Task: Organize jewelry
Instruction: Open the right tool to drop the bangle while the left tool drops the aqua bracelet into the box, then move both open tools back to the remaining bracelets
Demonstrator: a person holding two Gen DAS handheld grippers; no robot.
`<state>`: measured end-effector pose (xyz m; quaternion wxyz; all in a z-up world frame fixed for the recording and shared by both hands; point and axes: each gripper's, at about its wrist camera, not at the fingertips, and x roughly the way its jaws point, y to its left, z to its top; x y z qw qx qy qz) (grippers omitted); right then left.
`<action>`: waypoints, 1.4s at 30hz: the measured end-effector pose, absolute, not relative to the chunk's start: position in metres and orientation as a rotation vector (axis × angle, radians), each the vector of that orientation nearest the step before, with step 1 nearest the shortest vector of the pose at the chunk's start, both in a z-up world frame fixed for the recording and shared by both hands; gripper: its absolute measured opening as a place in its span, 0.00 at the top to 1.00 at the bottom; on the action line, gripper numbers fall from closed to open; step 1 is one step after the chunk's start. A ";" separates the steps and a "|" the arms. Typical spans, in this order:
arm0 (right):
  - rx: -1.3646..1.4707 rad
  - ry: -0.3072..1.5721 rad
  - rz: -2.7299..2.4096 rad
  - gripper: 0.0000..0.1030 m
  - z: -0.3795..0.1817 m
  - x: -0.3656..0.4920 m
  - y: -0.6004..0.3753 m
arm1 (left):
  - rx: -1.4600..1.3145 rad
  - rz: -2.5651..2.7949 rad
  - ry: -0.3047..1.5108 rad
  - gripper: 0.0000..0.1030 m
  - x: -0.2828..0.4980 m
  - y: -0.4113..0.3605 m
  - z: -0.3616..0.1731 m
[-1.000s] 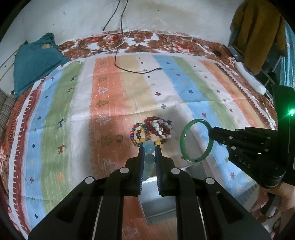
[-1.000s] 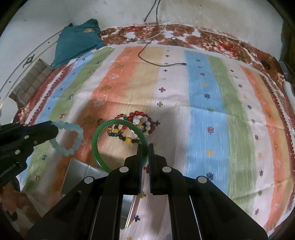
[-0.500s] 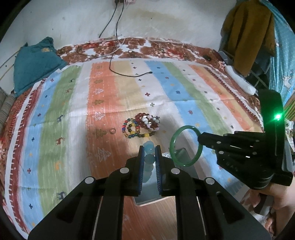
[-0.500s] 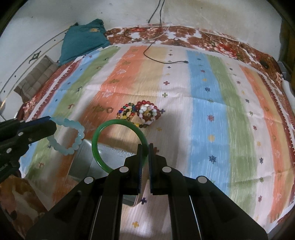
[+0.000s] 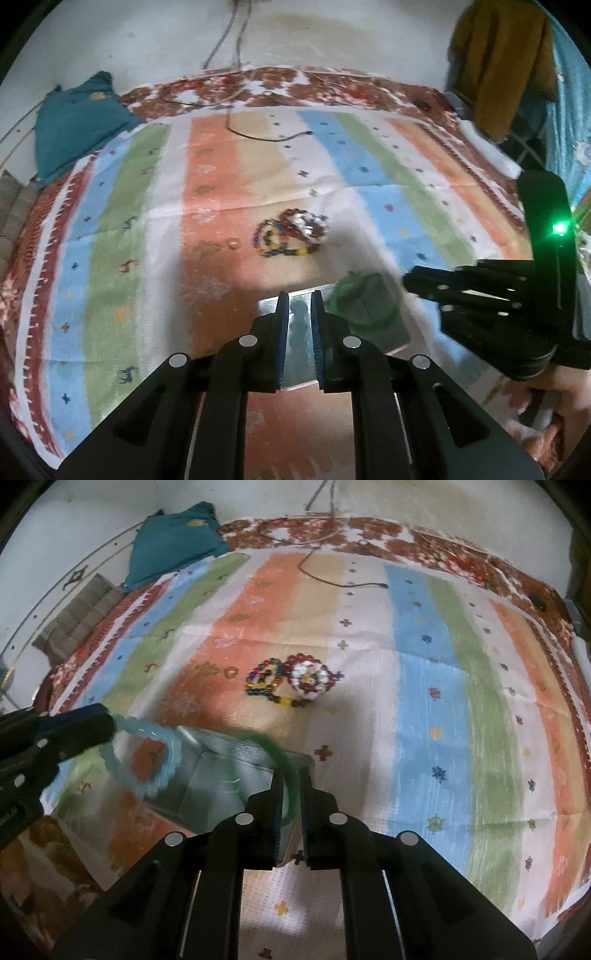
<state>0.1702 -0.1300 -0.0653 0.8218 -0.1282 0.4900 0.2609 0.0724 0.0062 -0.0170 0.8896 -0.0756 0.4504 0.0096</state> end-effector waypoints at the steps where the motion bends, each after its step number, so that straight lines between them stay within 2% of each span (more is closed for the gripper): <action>1: -0.266 1.046 0.546 0.88 -0.065 0.173 -0.132 | -0.169 0.027 0.935 0.89 0.073 0.010 -0.017; 5: -0.255 1.060 0.528 0.74 -0.068 0.178 -0.133 | -0.202 0.052 0.946 0.88 0.074 0.022 -0.018; 9: -0.249 1.077 0.513 0.69 -0.072 0.186 -0.132 | -0.223 0.075 0.962 0.84 0.080 0.030 -0.022; 22: -0.220 1.102 0.483 0.40 -0.077 0.220 -0.122 | -0.199 0.190 1.058 0.56 0.126 0.060 -0.046; 26: -0.215 1.111 0.485 0.37 -0.080 0.231 -0.117 | -0.181 0.187 1.074 0.52 0.139 0.059 -0.052; 42: -0.197 1.173 0.452 0.37 -0.105 0.272 -0.102 | -0.156 0.222 1.148 0.52 0.181 0.070 -0.079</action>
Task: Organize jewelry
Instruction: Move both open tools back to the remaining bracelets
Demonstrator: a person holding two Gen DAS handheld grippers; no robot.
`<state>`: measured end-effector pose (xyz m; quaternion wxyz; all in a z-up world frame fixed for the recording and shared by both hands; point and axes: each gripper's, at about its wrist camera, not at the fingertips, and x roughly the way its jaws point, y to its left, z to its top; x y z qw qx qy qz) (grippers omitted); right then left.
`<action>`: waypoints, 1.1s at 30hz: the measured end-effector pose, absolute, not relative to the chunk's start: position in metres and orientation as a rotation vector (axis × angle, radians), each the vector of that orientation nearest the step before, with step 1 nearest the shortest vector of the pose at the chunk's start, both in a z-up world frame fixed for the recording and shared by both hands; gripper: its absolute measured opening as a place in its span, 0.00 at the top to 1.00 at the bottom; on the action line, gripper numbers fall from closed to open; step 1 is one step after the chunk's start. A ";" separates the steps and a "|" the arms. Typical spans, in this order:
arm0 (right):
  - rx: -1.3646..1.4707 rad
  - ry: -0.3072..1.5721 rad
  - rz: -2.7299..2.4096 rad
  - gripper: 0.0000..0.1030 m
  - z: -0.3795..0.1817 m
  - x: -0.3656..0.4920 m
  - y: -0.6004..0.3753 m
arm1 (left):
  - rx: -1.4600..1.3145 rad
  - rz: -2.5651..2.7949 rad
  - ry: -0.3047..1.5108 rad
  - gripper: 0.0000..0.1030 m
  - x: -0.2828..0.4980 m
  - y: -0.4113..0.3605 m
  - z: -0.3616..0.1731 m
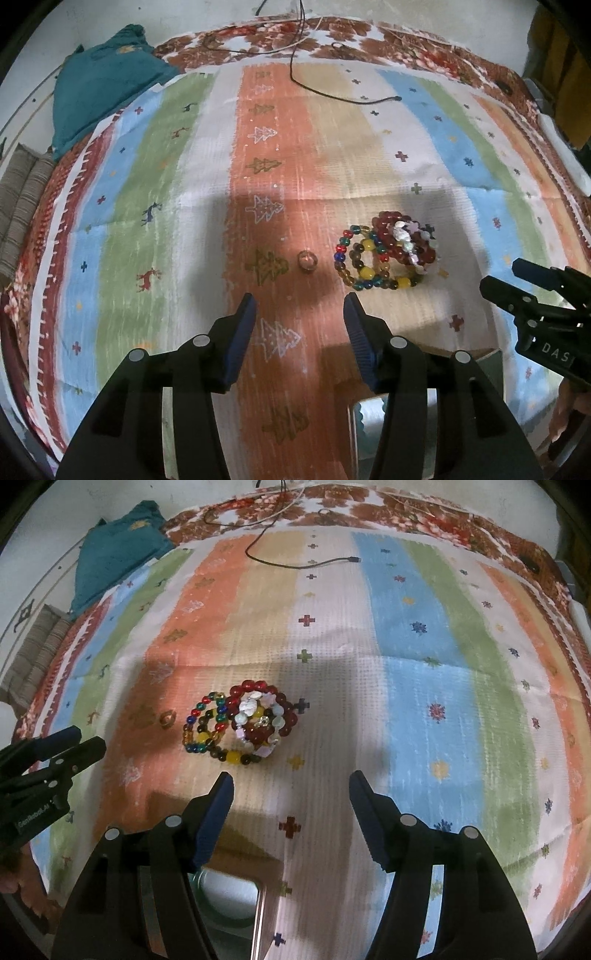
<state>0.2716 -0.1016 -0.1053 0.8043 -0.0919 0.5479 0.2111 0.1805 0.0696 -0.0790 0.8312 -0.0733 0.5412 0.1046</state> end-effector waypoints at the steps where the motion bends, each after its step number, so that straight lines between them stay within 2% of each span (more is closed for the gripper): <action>1: -0.195 1.178 0.451 0.37 -0.107 0.274 -0.101 | -0.155 0.226 1.153 0.52 0.183 0.071 -0.081; 26: -0.217 1.239 0.436 0.38 -0.140 0.312 -0.075 | -0.159 0.224 1.245 0.52 0.235 0.087 -0.126; 33: -0.235 1.258 0.447 0.47 -0.148 0.319 -0.066 | -0.159 0.195 1.266 0.52 0.248 0.086 -0.137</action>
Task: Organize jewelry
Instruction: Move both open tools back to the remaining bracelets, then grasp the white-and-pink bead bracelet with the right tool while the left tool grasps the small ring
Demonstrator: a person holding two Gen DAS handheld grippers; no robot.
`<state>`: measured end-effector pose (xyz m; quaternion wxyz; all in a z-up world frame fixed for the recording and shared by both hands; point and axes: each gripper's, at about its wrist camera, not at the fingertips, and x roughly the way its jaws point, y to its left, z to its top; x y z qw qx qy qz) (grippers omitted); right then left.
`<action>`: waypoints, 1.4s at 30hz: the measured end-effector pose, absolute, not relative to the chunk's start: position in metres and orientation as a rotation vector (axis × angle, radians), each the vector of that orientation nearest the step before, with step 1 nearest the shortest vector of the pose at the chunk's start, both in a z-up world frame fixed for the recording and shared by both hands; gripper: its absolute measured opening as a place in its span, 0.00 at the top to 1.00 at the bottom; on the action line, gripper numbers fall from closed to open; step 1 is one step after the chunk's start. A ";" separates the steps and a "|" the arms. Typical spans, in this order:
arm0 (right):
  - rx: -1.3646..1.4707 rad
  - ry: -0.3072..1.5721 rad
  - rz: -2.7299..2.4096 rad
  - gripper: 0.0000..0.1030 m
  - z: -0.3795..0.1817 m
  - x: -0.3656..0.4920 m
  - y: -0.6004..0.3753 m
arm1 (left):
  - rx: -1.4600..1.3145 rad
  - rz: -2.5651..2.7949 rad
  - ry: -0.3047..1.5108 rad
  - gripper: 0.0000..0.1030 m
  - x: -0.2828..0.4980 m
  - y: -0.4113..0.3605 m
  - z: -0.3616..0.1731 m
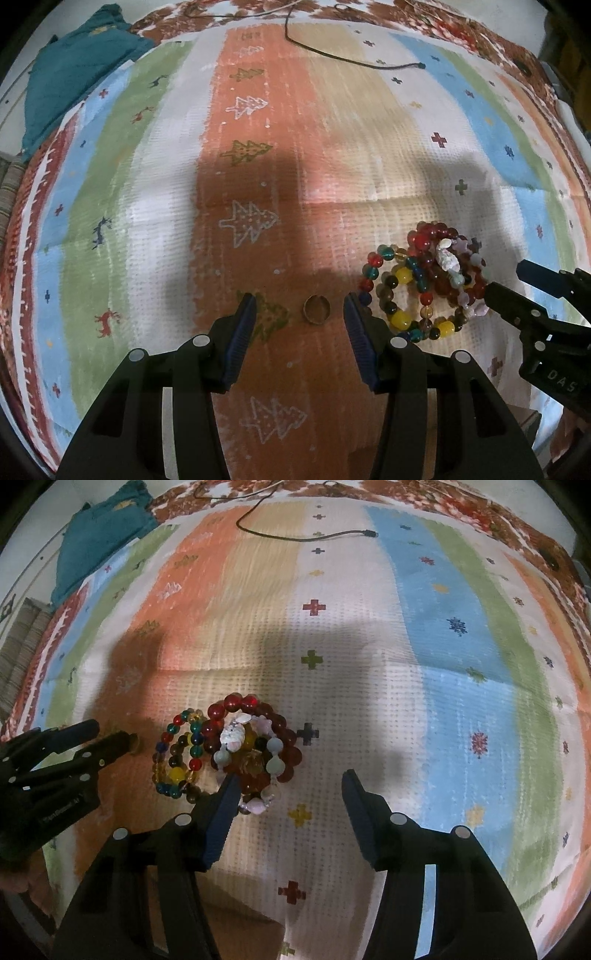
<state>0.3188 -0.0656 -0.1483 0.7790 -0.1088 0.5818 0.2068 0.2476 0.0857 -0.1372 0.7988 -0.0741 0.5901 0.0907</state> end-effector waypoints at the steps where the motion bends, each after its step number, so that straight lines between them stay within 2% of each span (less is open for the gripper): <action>1: -0.237 1.262 0.451 0.49 -0.150 0.320 -0.064 | -0.156 0.191 1.271 0.53 0.249 0.085 -0.139; 3: -0.240 1.270 0.455 0.54 -0.153 0.321 -0.062 | -0.146 0.191 1.283 0.54 0.251 0.083 -0.143; 6: -0.247 1.281 0.464 0.67 -0.158 0.321 -0.059 | -0.137 0.186 1.297 0.60 0.253 0.082 -0.149; 9: -0.249 1.280 0.486 0.79 -0.157 0.319 -0.056 | -0.134 0.174 1.308 0.70 0.254 0.080 -0.154; 10: -0.255 1.277 0.489 0.83 -0.156 0.319 -0.055 | -0.135 0.166 1.311 0.79 0.255 0.080 -0.155; 11: -0.264 1.273 0.492 0.85 -0.156 0.318 -0.054 | -0.133 0.163 1.313 0.82 0.255 0.080 -0.157; 12: -0.267 1.272 0.499 0.89 -0.156 0.317 -0.054 | -0.128 0.163 1.314 0.82 0.256 0.080 -0.158; 18: -0.271 1.256 0.514 0.89 -0.150 0.315 -0.054 | -0.132 0.166 1.304 0.83 0.256 0.081 -0.156; 29: -0.247 1.174 0.514 0.89 -0.115 0.307 -0.072 | -0.141 0.141 1.223 0.83 0.237 0.070 -0.115; 42: -0.233 1.133 0.524 0.89 -0.100 0.286 -0.079 | -0.137 0.102 1.143 0.83 0.213 0.050 -0.080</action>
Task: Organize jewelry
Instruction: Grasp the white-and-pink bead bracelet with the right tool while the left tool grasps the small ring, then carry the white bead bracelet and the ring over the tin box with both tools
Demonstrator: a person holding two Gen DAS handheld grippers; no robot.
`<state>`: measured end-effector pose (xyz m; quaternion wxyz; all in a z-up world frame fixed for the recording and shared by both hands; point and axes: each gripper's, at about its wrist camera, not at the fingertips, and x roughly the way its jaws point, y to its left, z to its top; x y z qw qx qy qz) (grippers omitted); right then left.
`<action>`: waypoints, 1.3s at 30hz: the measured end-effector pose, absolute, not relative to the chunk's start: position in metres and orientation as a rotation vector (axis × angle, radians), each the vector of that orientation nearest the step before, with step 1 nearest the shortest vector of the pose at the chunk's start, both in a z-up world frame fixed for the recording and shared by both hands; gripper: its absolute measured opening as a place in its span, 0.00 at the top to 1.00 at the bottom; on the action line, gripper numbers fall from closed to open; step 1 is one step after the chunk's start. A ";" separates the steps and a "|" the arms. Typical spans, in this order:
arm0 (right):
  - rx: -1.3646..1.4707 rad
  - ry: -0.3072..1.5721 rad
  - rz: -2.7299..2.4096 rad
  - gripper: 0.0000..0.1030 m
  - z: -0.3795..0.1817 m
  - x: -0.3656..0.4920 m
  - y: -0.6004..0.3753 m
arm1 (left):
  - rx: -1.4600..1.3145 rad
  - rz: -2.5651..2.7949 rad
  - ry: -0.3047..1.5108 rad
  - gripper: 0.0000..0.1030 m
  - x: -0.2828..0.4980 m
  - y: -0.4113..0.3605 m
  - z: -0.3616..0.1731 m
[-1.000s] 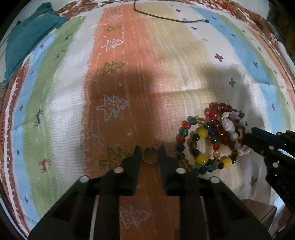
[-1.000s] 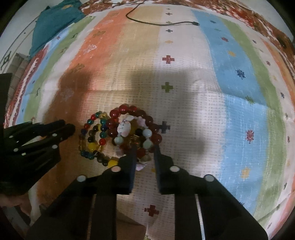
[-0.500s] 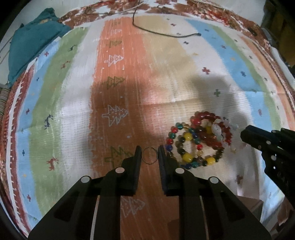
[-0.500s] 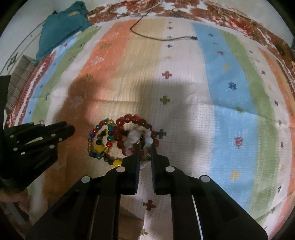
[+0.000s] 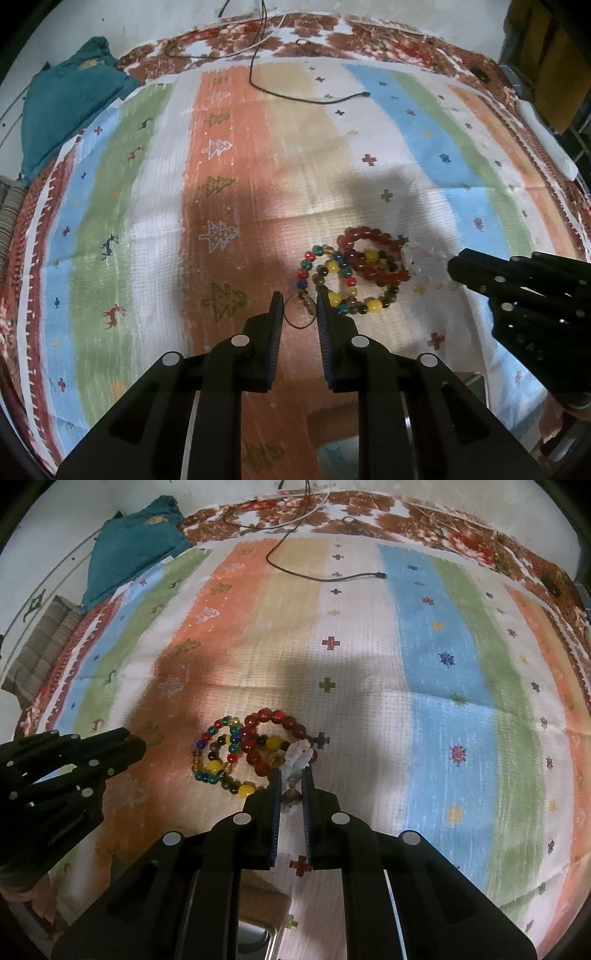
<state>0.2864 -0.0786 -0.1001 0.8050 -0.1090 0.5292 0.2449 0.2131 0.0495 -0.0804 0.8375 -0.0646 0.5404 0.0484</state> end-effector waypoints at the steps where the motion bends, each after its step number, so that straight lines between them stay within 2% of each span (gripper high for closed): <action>1: -0.234 1.131 0.525 0.89 -0.099 0.285 -0.079 | -0.137 0.101 1.140 0.83 0.211 0.049 -0.079; 20: -0.212 1.039 0.576 0.89 -0.060 0.242 -0.094 | -0.175 0.037 1.011 0.83 0.156 0.034 -0.031; 39: -0.231 0.956 0.613 0.89 -0.038 0.196 -0.101 | -0.149 0.029 0.985 0.83 0.121 0.017 -0.028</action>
